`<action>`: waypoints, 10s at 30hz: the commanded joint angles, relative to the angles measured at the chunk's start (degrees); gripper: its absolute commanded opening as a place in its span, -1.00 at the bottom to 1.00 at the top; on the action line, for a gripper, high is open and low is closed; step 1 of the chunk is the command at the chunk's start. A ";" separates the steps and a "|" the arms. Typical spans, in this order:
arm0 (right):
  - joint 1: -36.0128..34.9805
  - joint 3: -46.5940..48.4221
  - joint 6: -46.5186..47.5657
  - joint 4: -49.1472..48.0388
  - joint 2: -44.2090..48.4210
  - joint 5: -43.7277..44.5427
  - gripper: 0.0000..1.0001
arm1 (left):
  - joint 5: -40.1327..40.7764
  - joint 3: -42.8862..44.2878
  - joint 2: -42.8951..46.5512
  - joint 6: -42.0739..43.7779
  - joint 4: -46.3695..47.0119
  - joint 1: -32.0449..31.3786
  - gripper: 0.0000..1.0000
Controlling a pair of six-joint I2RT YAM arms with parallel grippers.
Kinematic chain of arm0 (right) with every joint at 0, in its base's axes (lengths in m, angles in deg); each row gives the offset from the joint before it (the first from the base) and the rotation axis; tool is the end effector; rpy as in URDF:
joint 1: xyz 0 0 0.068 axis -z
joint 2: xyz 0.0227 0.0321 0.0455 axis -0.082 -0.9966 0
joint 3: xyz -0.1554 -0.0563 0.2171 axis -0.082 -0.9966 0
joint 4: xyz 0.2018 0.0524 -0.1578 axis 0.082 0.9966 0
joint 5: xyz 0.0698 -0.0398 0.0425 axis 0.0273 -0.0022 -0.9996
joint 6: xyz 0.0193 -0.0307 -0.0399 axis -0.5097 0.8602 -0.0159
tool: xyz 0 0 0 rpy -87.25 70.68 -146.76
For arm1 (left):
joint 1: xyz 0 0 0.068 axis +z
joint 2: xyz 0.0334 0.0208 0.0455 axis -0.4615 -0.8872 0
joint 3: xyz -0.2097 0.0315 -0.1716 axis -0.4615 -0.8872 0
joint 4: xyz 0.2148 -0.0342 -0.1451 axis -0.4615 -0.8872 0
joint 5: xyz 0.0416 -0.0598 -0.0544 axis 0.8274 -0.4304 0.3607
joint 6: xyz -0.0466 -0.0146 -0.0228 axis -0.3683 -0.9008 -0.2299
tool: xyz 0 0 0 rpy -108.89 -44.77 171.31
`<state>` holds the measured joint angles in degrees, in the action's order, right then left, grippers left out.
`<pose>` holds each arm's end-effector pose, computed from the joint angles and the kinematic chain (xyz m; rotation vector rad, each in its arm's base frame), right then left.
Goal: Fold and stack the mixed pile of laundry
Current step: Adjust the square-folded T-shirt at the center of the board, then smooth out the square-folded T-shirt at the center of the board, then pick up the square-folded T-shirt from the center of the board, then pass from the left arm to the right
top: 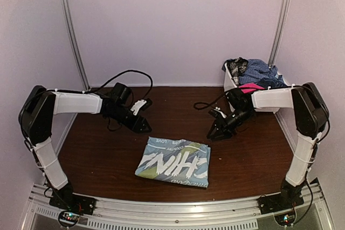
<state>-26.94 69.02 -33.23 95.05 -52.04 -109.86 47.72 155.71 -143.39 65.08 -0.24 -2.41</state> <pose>0.3176 0.1613 0.1804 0.3919 -2.6752 -1.4423 0.3116 -0.1984 0.1850 0.7917 2.4827 -0.8413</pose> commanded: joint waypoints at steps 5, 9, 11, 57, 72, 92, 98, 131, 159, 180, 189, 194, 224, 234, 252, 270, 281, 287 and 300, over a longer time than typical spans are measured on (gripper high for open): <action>-0.34 -3.45 2.56 -3.09 -0.01 2.26 -0.25 | -7.12 -1.48 -2.17 -2.16 0.06 0.44 -0.07; -0.77 -1.94 3.26 -2.84 -2.71 3.09 -0.26 | -6.79 -1.83 -2.50 -2.44 0.21 0.45 -0.07; -1.02 -1.12 3.25 -3.12 -3.89 3.17 -0.27 | -6.69 -1.94 -2.72 -2.47 0.11 0.45 -0.07; -2.46 -4.12 -1.52 -0.67 3.53 7.76 -1.00 | -10.70 -0.01 -7.16 -2.50 2.29 1.50 -0.41; -1.35 -4.24 -1.85 0.64 5.24 10.36 -1.00 | -13.08 0.06 -5.42 -5.47 4.56 4.19 -1.00; 0.80 6.63 -6.52 -9.43 -9.16 17.96 -1.00 | -1.08 3.08 -13.47 -9.20 5.62 7.19 -1.00; 0.80 12.15 -5.07 -6.17 -7.99 19.44 -0.18 | 1.91 3.39 -9.84 -11.00 5.93 7.79 -0.32; -11.85 -29.60 -45.88 -55.04 29.92 -2.19 1.00 | 5.43 -16.01 20.35 -45.02 24.77 -21.83 0.95; -15.77 -50.15 -72.01 -110.66 -8.64 -4.24 1.00 | 1.10 -42.81 0.08 -67.66 67.67 -20.29 0.95; -11.54 -15.02 -40.48 -55.57 3.98 -3.85 1.00 | -4.13 -11.35 2.83 -46.18 32.82 -12.54 0.95; -7.04 -7.61 -39.53 -58.75 -10.37 -3.96 1.00 | -4.39 -10.88 -6.26 -46.23 38.02 -4.76 0.95; -2.76 -10.75 -38.59 -59.29 -11.34 -4.81 0.98 | -4.60 -14.41 -5.89 -45.34 37.96 -0.82 0.95; 2.64 -35.08 -25.14 -31.21 26.16 -2.63 0.89 | 33.76 10.92 -3.81 17.33 1.49 -40.13 0.19; 2.78 -43.87 -32.53 -40.69 28.21 -4.18 0.86 | 34.82 18.78 -15.56 22.24 1.49 -43.28 -0.11; 2.73 -49.09 -41.77 -55.32 24.12 -5.10 0.82 | 35.83 20.32 -18.99 17.31 3.96 -43.32 -0.99; -6.31 -45.38 -59.74 -78.71 10.88 -3.09 0.69 | 34.60 15.34 -11.79 14.25 8.51 -41.39 -1.00; -8.69 -41.60 -68.85 -87.28 2.16 0.21 0.36 | 33.55 12.72 -9.62 14.34 9.45 -41.39 -1.00; -8.70 -38.40 -69.01 -86.60 -1.66 0.78 0.22 | 33.50 11.82 -8.50 14.48 9.81 -41.39 -1.00; -8.48 -31.96 -67.07 -86.23 -10.52 0.00 -0.26 | 32.43 9.98 -7.30 15.71 9.83 -41.39 -1.00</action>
<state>-35.22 36.43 -101.34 7.76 -60.15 -111.15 81.47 166.71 -153.38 80.12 6.69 -43.98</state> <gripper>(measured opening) 0.401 0.032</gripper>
